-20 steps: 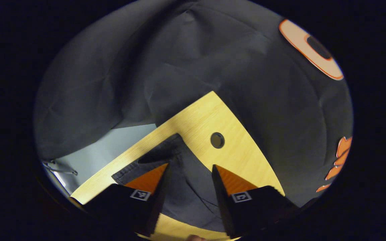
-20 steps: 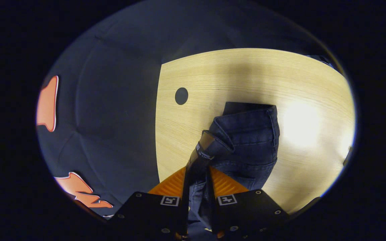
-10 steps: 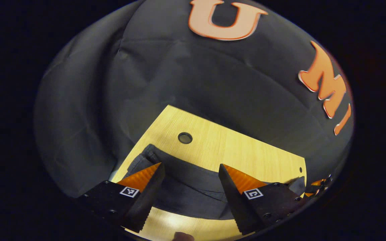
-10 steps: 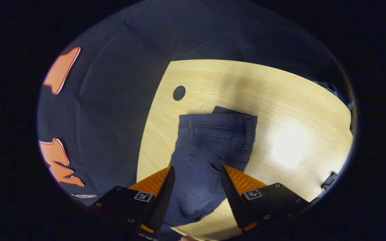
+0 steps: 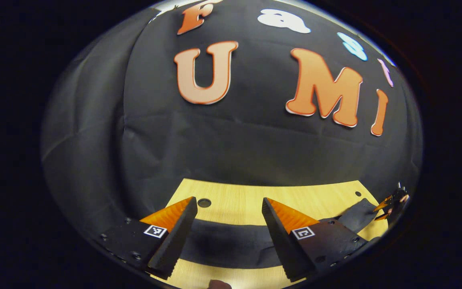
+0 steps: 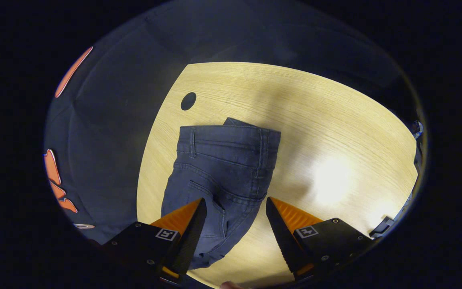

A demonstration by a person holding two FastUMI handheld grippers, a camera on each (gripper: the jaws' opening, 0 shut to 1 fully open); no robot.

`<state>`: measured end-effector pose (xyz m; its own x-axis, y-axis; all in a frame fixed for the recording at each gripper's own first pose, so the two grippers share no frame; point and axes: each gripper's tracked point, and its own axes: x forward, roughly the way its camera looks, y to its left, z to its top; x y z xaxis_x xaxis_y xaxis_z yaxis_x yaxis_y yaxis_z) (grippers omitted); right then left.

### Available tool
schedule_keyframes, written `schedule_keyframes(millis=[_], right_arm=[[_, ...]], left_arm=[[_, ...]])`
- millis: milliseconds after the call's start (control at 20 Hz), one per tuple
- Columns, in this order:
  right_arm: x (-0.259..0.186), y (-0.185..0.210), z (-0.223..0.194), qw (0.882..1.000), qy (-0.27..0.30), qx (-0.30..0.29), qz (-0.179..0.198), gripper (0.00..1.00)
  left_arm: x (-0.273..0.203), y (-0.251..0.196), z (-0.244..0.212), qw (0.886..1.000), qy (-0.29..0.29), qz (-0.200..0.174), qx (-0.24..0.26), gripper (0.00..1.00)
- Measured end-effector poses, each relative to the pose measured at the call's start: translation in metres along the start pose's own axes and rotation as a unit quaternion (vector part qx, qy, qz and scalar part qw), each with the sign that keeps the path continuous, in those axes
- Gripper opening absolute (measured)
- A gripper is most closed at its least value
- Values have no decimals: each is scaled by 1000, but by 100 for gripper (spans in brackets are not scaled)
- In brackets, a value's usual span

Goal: Grasp the waist and the cuffs of the jeans and fold them to make the two legs overlap; first hold the waist and fold one-third of the jeans toward the cuffs, then hold the cuffs and fold the remaining one-third in the same direction to finish folding.

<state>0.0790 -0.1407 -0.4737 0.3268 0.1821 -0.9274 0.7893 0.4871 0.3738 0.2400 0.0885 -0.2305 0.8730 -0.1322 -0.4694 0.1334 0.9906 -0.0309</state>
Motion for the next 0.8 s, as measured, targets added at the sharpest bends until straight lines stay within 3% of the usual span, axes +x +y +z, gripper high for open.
schedule_keyframes(millis=[250, 450, 600, 650, 700, 750, 800], right_arm=[[16, -13, 11, 999, -23, -17, -22, 91], [27, -11, 19, 998, -41, -33, -18, 91], [38, -10, 18, 998, -44, -44, -15, 91], [41, -9, 16, 998, -39, -47, -11, 89], [42, -8, 20, 997, -49, -50, -9, 80], [39, -11, 18, 997, -45, -57, -8, 83], [37, -13, 21, 997, -51, -62, -7, 79]], left_arm=[[-47, -49, 27, 997, -77, -26, 9, 97], [-70, -67, 23, 995, -92, -10, 30, 97], [-90, -84, 11, 996, -87, -11, 36, 97], [-94, -89, 4, 996, -79, -11, 36, 97], [-98, -95, -6, 997, -69, -12, 32, 97], [-103, -101, -19, 998, -54, -17, 31, 97], [-105, -103, -32, 999, -42, -14, 31, 100]])
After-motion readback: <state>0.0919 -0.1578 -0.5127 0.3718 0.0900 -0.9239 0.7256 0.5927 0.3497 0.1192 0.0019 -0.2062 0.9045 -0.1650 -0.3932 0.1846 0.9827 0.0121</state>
